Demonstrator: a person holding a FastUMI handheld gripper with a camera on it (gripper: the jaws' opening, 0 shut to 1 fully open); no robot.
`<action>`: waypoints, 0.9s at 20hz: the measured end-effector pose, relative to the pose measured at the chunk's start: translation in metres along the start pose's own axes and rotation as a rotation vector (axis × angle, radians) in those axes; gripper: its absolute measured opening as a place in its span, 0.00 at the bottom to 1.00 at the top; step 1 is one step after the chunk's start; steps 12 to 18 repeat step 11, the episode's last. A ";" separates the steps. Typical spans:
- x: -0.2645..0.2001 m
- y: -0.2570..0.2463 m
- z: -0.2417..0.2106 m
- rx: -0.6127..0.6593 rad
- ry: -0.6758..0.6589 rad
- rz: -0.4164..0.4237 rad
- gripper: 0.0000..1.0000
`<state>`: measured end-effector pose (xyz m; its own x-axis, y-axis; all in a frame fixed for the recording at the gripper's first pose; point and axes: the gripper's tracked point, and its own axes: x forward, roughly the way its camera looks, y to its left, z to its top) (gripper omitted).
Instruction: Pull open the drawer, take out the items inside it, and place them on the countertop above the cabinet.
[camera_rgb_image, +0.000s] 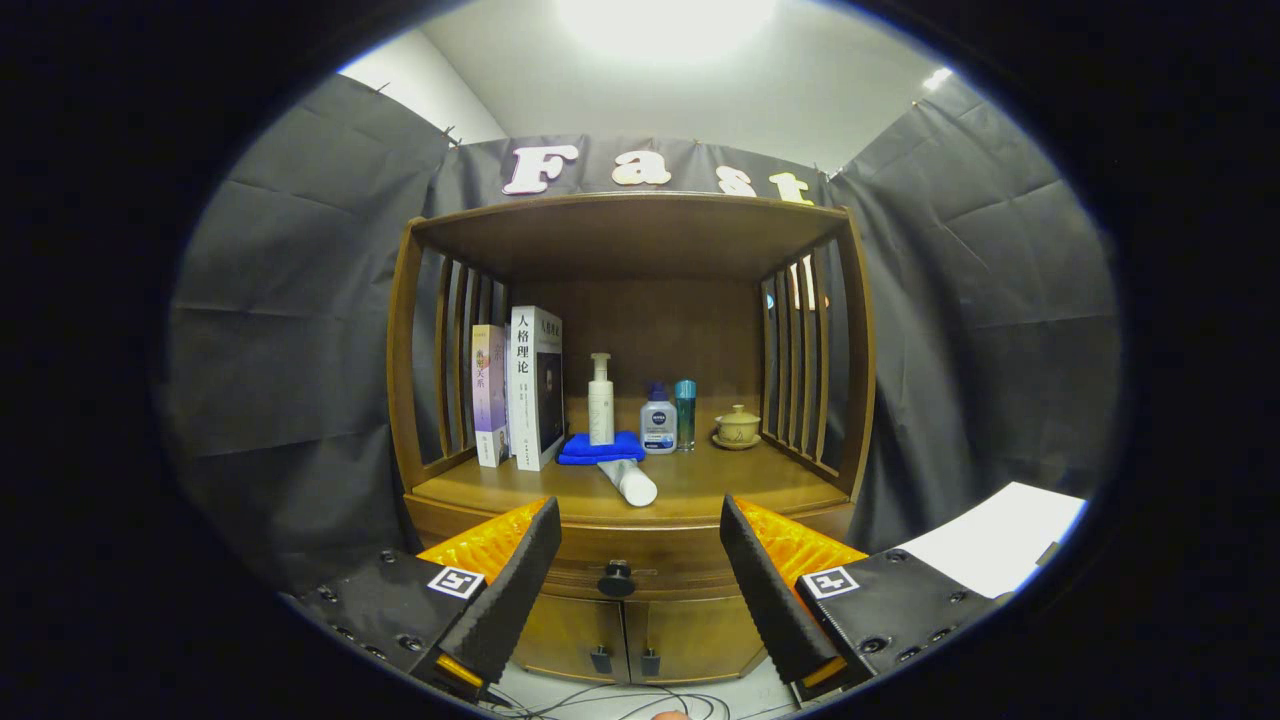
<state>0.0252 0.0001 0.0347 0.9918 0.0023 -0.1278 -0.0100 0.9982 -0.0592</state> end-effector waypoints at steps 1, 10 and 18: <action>-0.001 0.000 -0.001 0.000 0.004 0.003 0.99; -0.004 0.006 -0.002 -0.006 0.008 0.015 0.99; -0.005 0.007 -0.001 -0.002 0.008 0.017 0.99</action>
